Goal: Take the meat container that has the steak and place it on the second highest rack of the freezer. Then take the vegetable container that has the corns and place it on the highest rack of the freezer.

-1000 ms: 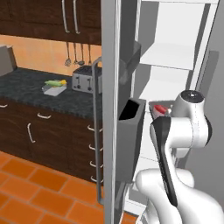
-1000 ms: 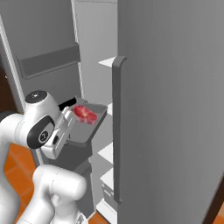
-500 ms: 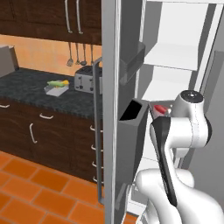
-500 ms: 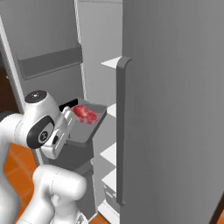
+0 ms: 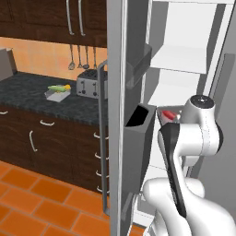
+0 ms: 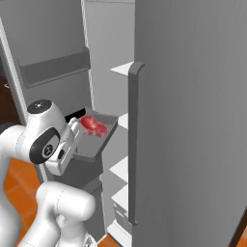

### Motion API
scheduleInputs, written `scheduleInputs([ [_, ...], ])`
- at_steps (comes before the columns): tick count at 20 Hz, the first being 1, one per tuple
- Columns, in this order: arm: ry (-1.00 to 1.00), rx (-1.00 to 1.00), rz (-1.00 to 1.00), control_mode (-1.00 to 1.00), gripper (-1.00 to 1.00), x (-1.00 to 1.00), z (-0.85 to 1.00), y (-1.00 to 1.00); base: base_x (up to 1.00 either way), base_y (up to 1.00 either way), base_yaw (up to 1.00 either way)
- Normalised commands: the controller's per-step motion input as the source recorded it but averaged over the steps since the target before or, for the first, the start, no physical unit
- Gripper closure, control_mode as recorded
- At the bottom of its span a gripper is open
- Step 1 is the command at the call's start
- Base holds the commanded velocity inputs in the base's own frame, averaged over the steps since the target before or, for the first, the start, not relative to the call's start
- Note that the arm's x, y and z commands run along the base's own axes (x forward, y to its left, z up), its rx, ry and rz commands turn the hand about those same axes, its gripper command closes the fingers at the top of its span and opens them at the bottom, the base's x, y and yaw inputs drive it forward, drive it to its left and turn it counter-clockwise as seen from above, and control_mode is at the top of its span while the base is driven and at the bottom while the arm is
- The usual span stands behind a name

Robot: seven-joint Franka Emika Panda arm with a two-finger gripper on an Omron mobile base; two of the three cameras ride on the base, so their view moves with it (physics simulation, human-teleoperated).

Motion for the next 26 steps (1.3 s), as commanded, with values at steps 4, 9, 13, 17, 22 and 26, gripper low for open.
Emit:
scheduleInputs([
  [4,0.0,0.0,0.0,1.0,1.0,0.0,0.0,0.0,0.0,0.0,0.0],
  [9,-0.01,0.01,-0.12,-1.0,1.0,0.31,0.01,-0.08,0.0,0.0,0.0],
  [13,-0.02,0.04,-0.15,-1.0,1.0,0.53,0.03,-0.35,0.0,0.0,0.0],
  [17,0.0,0.05,-0.03,-1.0,1.0,0.81,0.0,-0.35,0.0,0.0,0.0],
  [22,0.0,0.03,0.0,-1.0,1.0,0.83,0.0,-0.38,0.0,0.0,0.0],
  [26,0.0,0.0,0.0,-1.0,1.0,0.71,0.0,-0.36,0.0,0.0,0.0],
])
